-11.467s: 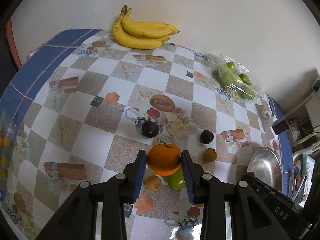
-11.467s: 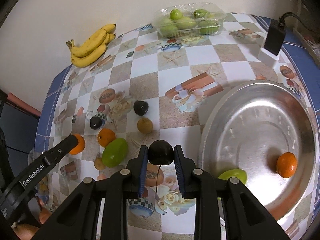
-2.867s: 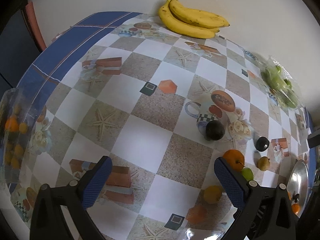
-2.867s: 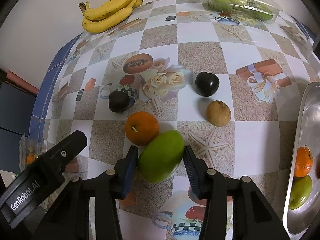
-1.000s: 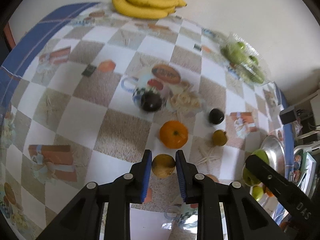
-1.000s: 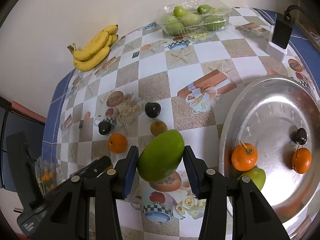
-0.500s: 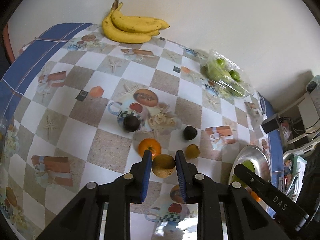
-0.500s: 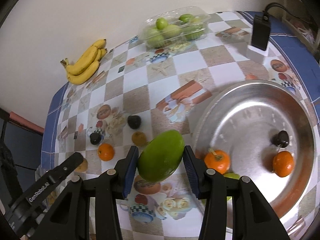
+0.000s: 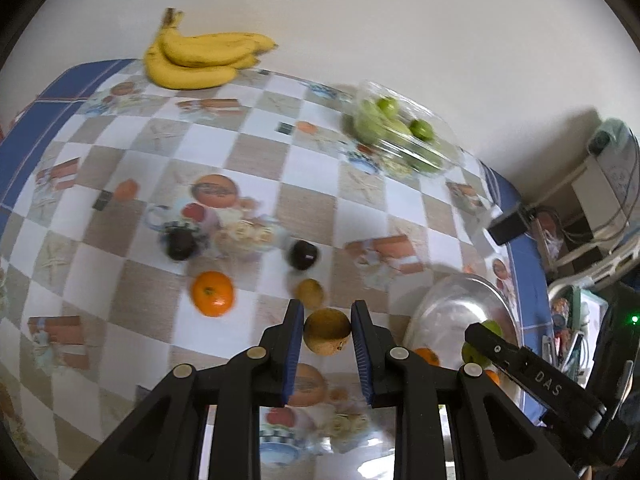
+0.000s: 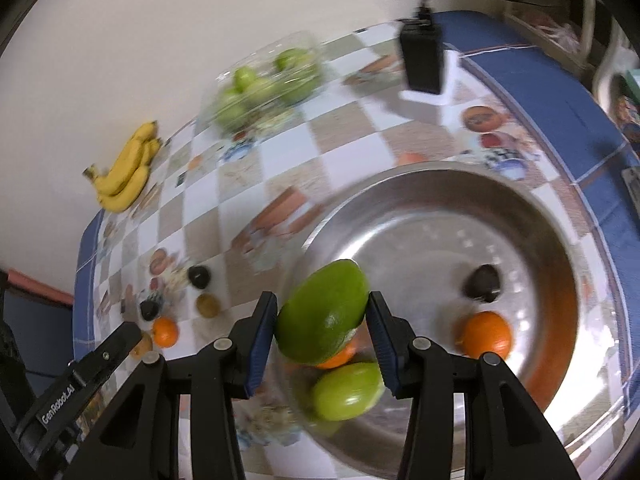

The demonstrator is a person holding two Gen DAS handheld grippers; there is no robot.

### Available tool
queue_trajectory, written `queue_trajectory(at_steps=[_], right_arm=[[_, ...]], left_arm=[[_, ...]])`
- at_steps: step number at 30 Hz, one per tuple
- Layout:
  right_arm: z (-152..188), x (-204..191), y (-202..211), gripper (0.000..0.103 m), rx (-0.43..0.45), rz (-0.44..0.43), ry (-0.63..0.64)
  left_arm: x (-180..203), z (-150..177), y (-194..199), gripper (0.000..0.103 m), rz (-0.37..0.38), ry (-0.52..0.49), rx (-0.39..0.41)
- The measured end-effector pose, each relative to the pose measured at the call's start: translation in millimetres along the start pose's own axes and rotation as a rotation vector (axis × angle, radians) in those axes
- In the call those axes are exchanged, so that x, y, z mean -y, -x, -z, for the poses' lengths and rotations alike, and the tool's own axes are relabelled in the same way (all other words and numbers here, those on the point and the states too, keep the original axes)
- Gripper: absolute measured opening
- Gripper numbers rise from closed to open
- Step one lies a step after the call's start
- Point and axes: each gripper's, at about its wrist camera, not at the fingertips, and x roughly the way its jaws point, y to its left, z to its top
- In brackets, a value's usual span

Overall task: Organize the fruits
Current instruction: 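Carry the mango with the right tool while the left tool carries the yellow fruit over the basin, then open the right tool to release the mango while the left tool releases the yellow fruit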

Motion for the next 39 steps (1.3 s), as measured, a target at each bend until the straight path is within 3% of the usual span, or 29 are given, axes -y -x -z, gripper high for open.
queue_trajectory(at_steps=[16,24,39], right_arm=[[-18.6,74.8,21.1,0.048,0.053,0.035,-0.139],[-24.6,78.9,14.3,0.048,0.071,-0.008,-0.133],[-23.0,71.9,-19.5,0.048,0.011,0.022,-0.089]], left_arm=[[93.0,21.2,-33.5,0.026,0.062,-0.213,-0.027],[118.0,26.4,-50.6,0.026,0.064,-0.278,-0.016],[127.5,36.7,-86.4,0.027,0.026,-0.309,-0.059]])
